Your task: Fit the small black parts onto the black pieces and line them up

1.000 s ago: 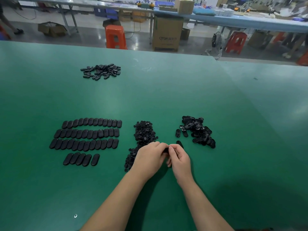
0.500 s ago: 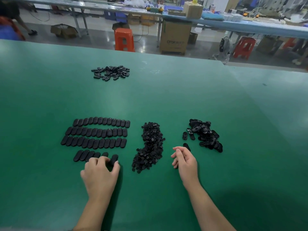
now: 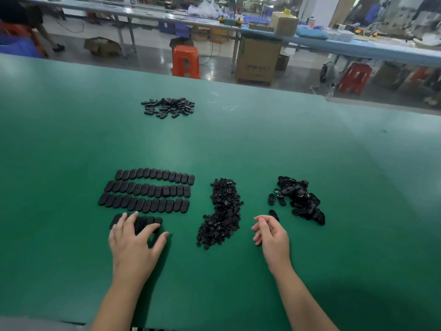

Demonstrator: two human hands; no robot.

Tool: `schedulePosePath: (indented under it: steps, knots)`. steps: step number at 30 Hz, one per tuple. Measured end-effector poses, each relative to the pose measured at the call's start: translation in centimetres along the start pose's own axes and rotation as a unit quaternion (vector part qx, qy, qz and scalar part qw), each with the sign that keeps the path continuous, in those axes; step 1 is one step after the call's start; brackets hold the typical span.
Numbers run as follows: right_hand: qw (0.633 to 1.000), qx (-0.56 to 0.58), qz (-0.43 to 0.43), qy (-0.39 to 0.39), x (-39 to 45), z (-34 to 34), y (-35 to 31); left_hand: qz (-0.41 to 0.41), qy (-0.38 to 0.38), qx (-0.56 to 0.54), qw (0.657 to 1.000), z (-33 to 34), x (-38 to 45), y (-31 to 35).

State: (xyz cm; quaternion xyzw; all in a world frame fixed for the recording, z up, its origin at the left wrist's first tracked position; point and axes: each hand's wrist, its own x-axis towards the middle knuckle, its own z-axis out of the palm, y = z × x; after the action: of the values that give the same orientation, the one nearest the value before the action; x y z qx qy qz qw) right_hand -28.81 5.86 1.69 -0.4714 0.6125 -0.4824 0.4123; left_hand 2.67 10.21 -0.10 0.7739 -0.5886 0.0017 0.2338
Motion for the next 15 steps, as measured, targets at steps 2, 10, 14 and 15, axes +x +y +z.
schedulePosePath:
  steps: [2, 10, 14, 15]
  knots:
    - [1.0, -0.002, 0.0, 0.001, 0.0, 0.0, 0.0, -0.01, -0.008, 0.002, 1.0, 0.0, 0.3, -0.8]
    - [1.0, -0.002, 0.002, -0.002, 0.0, 0.0, -0.1, -0.044, -0.033, -0.006, 0.998, -0.3, 0.5, -2.1]
    - [1.0, -0.003, 0.001, -0.004, 0.0, 0.0, -0.2, -0.052, -0.04, -0.005, 0.998, -0.6, 0.8, -2.4]
    - [1.0, -0.003, 0.001, -0.004, -0.1, 0.0, -0.2, -0.054, -0.041, -0.004, 0.998, -0.6, 0.9, -2.6]
